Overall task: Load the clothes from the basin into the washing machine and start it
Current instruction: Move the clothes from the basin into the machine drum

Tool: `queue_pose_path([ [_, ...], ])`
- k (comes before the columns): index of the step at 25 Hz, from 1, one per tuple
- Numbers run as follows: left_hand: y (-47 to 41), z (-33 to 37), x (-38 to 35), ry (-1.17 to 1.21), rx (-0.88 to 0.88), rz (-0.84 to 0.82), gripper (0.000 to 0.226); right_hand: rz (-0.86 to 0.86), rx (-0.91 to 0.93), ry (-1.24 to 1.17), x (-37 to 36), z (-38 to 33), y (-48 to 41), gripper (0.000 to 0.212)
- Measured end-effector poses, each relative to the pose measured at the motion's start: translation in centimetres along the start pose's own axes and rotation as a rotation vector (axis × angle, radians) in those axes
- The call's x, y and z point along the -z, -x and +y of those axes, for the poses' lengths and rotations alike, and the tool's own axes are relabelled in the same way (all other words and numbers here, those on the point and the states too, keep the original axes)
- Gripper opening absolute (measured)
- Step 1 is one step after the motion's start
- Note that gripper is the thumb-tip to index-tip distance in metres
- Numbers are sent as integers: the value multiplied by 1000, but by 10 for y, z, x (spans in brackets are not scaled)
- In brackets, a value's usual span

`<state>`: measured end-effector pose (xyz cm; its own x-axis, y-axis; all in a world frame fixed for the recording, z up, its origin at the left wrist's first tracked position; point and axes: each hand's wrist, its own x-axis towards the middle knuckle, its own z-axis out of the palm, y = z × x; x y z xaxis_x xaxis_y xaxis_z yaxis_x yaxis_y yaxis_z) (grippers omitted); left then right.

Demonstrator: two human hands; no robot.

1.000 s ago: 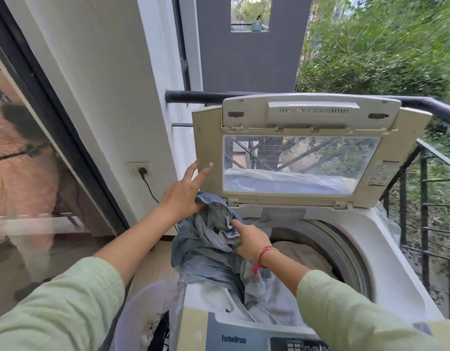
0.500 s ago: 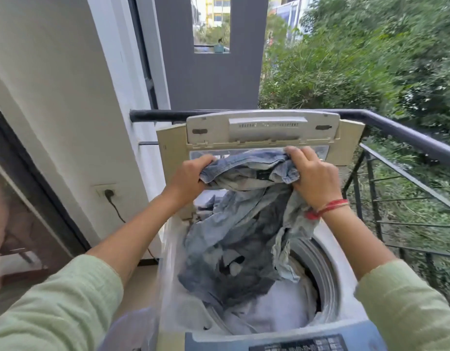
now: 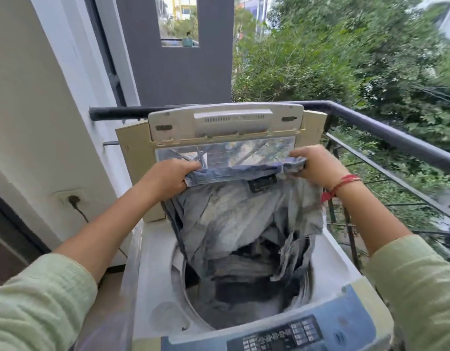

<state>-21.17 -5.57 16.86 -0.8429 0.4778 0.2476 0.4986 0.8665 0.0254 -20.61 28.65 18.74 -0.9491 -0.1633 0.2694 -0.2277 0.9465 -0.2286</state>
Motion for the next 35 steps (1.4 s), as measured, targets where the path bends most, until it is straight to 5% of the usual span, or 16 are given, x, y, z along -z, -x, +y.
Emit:
queue_pose_path([
  [2,-4,-1,3,50,-52,131,26,351,58,19,-3,5,-3,30],
  [4,-3,-6,-6,46,-61,146,25,369,38,-57,-21,8,0,34],
  [6,8,-12,-28,58,-16,-26,22,-131,-75,-151,-38,11,12,25],
  [8,26,-10,-54,111,33,-399,51,-756,-136,-86,-45,10,31,11],
  [11,50,7,-89,64,65,-945,63,-1035,-61,63,-74,12,51,8],
  [13,45,18,-107,74,71,-1001,40,-895,-14,171,-105,23,49,12],
  [15,28,23,-114,149,157,-626,14,-435,-126,54,-124,34,39,29],
  [17,16,25,-124,205,313,-180,20,18,-196,-171,-134,35,38,47],
  [19,21,33,-141,255,300,-20,21,47,-130,-258,-135,25,48,56],
  [21,34,46,-166,280,227,-276,19,-412,-2,-215,-139,17,68,47],
  [24,50,66,-205,80,85,-1336,51,-1342,102,48,-152,5,98,40],
  [26,46,76,-218,46,58,-1644,70,-1498,65,145,-169,7,98,48],
  [28,33,75,-231,216,116,-1553,69,-1355,4,-23,-184,9,81,47],
  [32,17,65,-265,295,323,-929,65,-828,-105,88,-234,8,51,66],
  [33,20,63,-281,274,407,-858,74,-832,-114,167,-255,7,52,76],
  [35,31,64,-322,268,561,-968,103,-1050,-175,245,-299,5,66,91],
])
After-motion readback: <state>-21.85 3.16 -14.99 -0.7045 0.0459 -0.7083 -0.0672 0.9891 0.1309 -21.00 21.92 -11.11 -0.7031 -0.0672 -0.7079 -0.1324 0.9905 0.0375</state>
